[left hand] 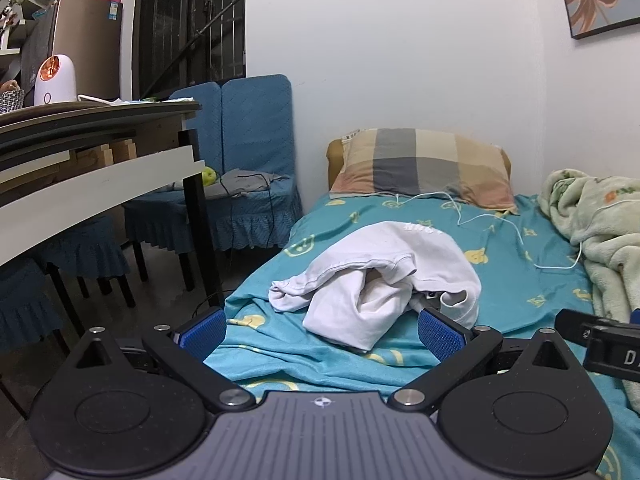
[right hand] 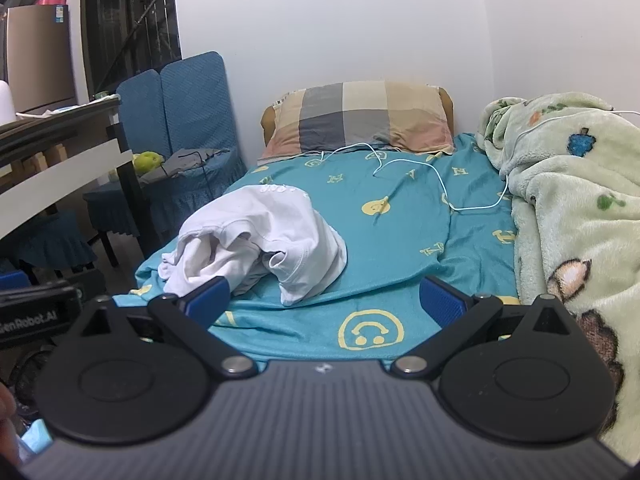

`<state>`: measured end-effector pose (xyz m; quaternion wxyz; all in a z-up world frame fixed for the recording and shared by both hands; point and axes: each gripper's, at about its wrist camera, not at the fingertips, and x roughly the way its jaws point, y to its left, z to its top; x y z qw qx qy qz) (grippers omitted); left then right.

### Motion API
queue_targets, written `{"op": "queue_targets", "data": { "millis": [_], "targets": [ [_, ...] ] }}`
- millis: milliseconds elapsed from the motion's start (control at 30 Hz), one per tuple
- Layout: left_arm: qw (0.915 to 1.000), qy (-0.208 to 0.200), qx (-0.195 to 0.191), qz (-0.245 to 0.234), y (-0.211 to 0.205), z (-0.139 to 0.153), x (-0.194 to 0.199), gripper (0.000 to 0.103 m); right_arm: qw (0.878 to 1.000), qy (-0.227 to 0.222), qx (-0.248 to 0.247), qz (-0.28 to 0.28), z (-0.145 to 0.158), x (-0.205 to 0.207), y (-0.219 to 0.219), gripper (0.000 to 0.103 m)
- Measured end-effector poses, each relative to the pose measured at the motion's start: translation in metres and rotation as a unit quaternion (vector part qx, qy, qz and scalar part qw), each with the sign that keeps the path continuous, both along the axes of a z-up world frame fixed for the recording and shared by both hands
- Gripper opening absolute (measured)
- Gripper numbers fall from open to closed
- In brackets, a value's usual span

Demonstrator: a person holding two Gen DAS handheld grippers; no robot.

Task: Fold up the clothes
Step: 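Move both grippers toward the crumpled white T-shirt on the bed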

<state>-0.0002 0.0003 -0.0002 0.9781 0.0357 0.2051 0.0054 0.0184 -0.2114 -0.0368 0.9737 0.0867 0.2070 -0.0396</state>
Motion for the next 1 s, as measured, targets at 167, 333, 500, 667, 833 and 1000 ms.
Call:
{"op": "queue_targets", "data": {
  "millis": [167,333,500,667,833,1000],
  "targets": [
    [1.0000,0.000,-0.003,-0.003,0.002,-0.001,-0.001,0.103,1.000,-0.007,0.003,0.000,0.000,0.000,-0.001,0.103],
    [1.0000,0.000,-0.006,-0.006,0.004,-0.003,-0.002,0.103,1.000,-0.015,0.006,0.000,0.000,0.000,-0.002,0.103],
    [0.9999,0.001,0.005,-0.015,-0.003,-0.008,0.000,0.103,1.000,-0.024,0.010,-0.004,0.002,0.000,-0.005,0.103],
    [0.9996,0.021,-0.006,-0.019,-0.004,-0.012,0.005,0.103,1.000,-0.020,0.024,-0.003,0.001,0.001,-0.017,0.103],
    [0.9996,0.020,-0.021,-0.007,0.002,-0.012,0.006,0.103,0.998,-0.023,0.050,-0.009,0.001,-0.002,-0.034,0.103],
    [0.9993,0.023,-0.029,-0.006,0.004,-0.012,0.006,0.103,0.997,-0.025,0.071,-0.002,0.003,-0.003,-0.040,0.103]
  ]
}}
